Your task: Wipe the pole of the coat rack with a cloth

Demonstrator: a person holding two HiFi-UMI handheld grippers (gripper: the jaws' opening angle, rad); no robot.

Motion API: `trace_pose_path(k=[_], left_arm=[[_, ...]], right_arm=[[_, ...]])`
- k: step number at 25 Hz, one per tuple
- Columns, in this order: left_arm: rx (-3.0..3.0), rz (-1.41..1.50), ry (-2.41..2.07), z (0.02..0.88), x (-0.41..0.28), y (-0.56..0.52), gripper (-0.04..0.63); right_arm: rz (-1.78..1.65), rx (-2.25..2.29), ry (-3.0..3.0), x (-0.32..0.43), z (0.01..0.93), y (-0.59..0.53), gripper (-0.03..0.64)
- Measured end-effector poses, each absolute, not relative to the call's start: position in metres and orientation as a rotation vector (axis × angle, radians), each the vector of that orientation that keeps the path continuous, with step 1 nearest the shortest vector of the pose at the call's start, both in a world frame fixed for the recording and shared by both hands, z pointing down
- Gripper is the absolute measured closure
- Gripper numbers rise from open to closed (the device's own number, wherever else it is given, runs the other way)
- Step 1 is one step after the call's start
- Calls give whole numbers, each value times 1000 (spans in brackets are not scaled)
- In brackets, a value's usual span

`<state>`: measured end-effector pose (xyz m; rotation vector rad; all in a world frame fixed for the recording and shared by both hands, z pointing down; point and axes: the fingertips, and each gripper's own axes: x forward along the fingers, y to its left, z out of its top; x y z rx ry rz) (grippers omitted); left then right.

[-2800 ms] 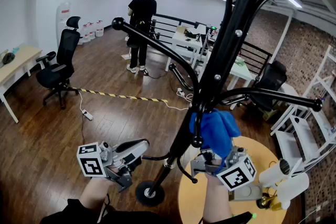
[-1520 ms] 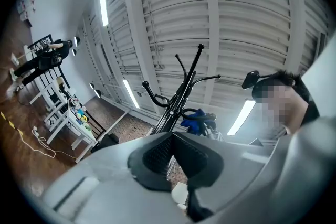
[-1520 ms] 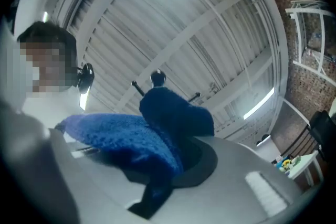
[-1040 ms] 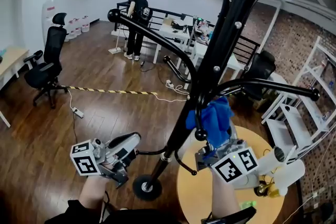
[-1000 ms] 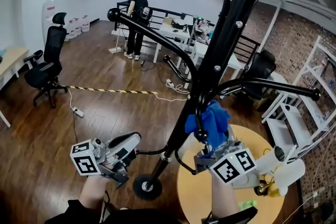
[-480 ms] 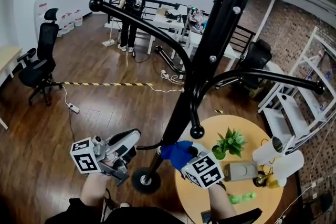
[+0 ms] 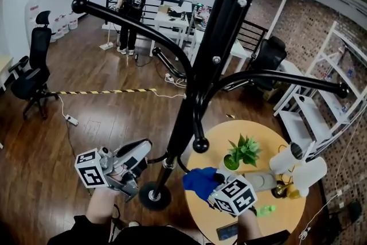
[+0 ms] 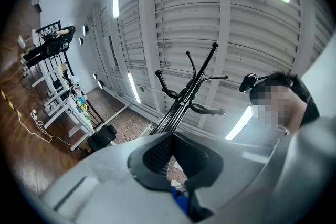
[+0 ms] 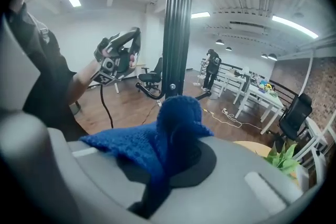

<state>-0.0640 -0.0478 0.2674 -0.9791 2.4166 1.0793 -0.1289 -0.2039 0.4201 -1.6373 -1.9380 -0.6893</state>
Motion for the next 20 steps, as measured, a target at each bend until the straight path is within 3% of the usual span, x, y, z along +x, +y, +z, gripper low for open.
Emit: trace_pose_path(k=[11,20], left_arm=[[-928,1067,2442,271,-53,-38,592],[-892,1038,2472,273,-49,-36,592]], right_arm=[[-483,-1738,-2028,-141,429,-138,595],[-112,-2002,-2299,-134,282,-126,595]])
